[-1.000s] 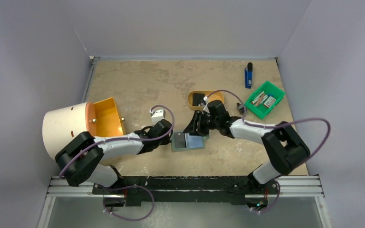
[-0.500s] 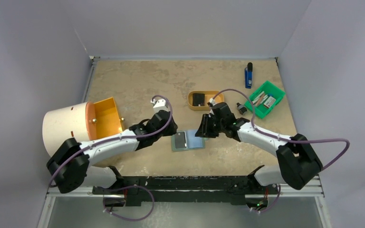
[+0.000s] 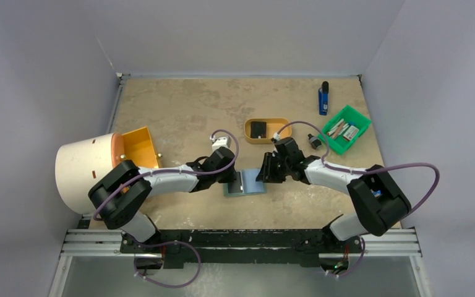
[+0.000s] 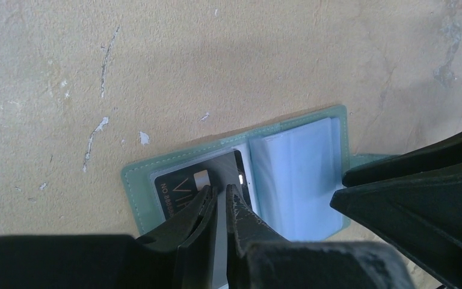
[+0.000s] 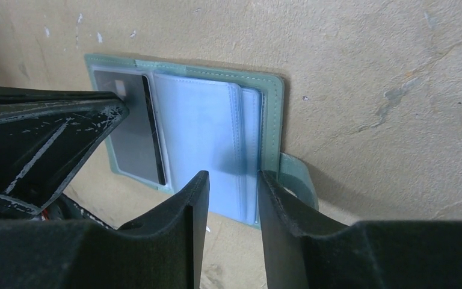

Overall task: Put the credit cards into the card holder
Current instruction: Adjust the card holder at the center of the board, then pick up the credit card from the storage box.

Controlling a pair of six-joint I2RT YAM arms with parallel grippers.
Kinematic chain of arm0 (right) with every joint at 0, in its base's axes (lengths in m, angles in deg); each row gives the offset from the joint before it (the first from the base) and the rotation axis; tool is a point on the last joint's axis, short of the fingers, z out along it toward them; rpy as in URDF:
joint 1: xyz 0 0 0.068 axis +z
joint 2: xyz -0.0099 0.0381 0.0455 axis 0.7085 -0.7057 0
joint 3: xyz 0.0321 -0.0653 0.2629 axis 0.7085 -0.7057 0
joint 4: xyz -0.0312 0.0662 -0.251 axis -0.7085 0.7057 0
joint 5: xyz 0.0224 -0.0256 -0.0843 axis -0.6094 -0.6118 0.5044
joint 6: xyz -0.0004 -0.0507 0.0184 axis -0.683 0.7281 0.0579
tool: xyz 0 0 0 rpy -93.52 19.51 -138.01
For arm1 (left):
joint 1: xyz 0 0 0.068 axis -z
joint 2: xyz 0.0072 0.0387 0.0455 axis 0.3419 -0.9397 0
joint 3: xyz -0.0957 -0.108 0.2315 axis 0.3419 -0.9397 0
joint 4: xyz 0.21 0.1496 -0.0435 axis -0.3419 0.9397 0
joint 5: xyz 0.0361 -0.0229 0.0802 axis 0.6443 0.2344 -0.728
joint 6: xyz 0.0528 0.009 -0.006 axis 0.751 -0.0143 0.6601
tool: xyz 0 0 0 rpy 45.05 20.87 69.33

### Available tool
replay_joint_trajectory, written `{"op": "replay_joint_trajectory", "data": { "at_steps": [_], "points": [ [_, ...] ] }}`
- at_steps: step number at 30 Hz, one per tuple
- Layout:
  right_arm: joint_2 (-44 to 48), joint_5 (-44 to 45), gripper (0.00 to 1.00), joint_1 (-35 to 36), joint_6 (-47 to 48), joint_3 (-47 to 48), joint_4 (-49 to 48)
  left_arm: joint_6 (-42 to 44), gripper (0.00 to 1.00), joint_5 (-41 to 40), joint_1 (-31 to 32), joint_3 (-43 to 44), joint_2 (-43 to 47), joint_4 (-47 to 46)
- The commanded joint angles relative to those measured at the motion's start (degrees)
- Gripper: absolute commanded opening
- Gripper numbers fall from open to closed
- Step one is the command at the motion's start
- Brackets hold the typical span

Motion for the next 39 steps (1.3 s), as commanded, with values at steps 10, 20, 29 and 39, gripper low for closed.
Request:
{"op": "replay_joint_trajectory", "data": {
  "at_steps": [10, 20, 29, 39],
  "points": [
    [-2.38, -2.64, 0.34, -0.04, 0.48, -0.17, -5.88, 0.17, 0.09, 0.11, -0.02, 1.33, -1.38, -3.40],
    [5.20, 2.78, 0.41, -0.03, -2.02, -0.77, -1.57, 0.14, 0.08, -2.50, -0.03, 2.08, -0.03, -0.85],
    [10.83, 11.35, 0.50, -8.93, -0.16, 10.89, 9.04, -0.51, 0.26, -11.39, 0.00, 2.48, 11.65, 9.28],
    [-8.57, 5.66, 0.71, -15.93, 2.38, 25.24, -0.83, -2.98, 0.59, -15.70, 0.04, -1.91, 23.74, 11.96]
  ]
}}
